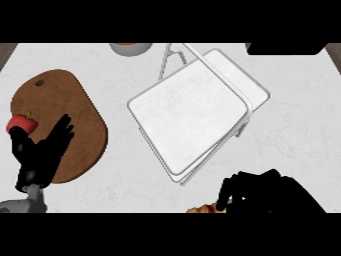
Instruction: Pick the croissant from the placemat and place it in the tiered shelf
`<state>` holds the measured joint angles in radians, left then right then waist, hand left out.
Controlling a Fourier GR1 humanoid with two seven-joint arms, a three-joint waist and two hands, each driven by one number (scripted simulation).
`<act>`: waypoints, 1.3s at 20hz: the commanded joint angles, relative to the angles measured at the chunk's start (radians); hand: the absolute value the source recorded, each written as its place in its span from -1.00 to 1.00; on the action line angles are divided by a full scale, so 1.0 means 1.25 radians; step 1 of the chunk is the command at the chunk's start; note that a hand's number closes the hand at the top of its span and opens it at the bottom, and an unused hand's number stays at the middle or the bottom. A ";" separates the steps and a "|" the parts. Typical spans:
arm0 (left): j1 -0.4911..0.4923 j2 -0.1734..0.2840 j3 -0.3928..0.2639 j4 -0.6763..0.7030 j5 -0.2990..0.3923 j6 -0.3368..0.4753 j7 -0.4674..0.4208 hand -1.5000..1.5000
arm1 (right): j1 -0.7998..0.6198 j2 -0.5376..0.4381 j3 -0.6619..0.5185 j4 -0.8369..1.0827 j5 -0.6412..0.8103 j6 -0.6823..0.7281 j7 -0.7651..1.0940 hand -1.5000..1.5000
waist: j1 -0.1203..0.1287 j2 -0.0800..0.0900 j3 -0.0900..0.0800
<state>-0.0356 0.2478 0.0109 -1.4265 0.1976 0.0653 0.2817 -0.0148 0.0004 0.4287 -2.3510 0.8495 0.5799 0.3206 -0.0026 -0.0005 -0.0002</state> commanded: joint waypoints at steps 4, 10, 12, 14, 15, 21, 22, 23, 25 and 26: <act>-0.008 -0.001 -0.006 0.038 0.009 -0.025 0.011 0.00 | -0.217 0.000 -0.094 -0.062 -0.181 0.009 0.216 1.00 | 0.016 0.005 -0.004; 0.001 -0.009 -0.011 0.041 -0.003 -0.016 0.011 0.00 | -0.473 0.000 -0.243 0.094 -0.334 0.051 0.320 1.00 | 0.022 0.002 -0.002; -0.010 -0.003 -0.004 0.026 -0.003 -0.003 0.039 0.00 | -0.587 0.000 -0.304 0.162 -0.382 0.093 0.359 1.00 | 0.018 0.000 -0.002; -0.003 -0.011 -0.004 0.039 0.006 -0.020 0.019 0.00 | -0.687 0.000 -0.363 0.253 -0.413 0.115 0.376 1.00 | 0.016 0.001 -0.002; 0.022 -0.011 -0.016 0.039 -0.019 -0.013 0.002 0.00 | -0.725 -0.018 -0.385 0.271 -0.438 0.131 0.384 1.00 | 0.013 0.000 -0.001; -0.018 -0.036 -0.009 0.090 -0.024 -0.012 -0.017 0.00 | -0.818 -0.100 -0.415 0.455 -0.419 0.101 0.274 1.00 | 0.008 0.003 0.000; 0.000 0.004 0.024 0.069 0.010 -0.053 -0.010 0.00 | -0.848 -0.081 -0.402 0.504 -0.390 0.067 0.278 1.00 | 0.014 0.003 -0.001; -0.031 -0.048 -0.005 0.115 -0.027 -0.015 -0.048 0.00 | -0.829 -0.091 -0.402 0.497 -0.387 0.063 0.236 1.00 | 0.007 0.003 0.000; 0.001 -0.043 -0.016 0.048 -0.021 -0.014 0.007 0.00 | -0.865 -0.089 -0.402 0.569 -0.370 0.042 0.228 1.00 | 0.013 0.002 0.000; 0.006 -0.041 -0.009 0.055 -0.032 -0.005 -0.018 0.00 | -0.843 -0.084 -0.378 0.604 -0.325 0.004 0.169 1.00 | 0.016 0.004 0.000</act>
<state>-0.0575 0.2205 0.0142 -1.3886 0.1740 0.0470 0.2527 -1.0500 -0.1015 -0.0649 -1.7181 0.3766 0.6521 0.6265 0.0153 -0.0029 0.0064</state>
